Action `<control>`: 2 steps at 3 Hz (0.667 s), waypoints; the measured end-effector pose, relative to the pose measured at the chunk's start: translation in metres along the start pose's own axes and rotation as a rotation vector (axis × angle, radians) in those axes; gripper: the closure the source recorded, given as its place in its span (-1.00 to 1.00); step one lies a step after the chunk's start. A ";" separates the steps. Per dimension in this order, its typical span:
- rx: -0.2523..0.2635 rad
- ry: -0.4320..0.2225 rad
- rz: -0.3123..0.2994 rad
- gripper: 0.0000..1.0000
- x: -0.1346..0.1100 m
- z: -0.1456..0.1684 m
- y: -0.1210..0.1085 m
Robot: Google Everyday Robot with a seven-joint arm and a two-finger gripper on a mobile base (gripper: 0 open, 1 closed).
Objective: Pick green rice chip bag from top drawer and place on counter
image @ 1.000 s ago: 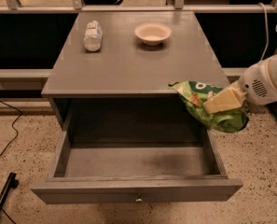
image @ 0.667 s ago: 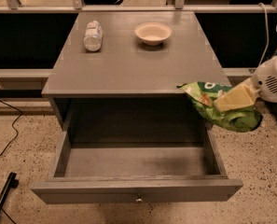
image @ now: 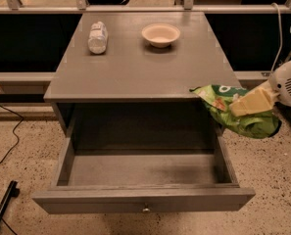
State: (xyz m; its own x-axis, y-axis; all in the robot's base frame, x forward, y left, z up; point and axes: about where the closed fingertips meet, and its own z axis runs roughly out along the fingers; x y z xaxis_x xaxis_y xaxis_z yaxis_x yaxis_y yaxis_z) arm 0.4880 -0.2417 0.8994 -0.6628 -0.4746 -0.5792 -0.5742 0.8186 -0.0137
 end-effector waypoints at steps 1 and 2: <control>0.033 -0.008 -0.009 1.00 -0.010 -0.004 -0.002; 0.068 -0.022 -0.027 1.00 -0.023 -0.010 -0.004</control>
Offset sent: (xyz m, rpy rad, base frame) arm 0.0242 0.0047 0.0358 -0.0718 -0.1004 -0.0280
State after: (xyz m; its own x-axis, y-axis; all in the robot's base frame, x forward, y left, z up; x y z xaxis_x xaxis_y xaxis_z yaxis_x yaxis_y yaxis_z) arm 0.5014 -0.2373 0.9207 -0.6361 -0.4903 -0.5958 -0.5573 0.8260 -0.0847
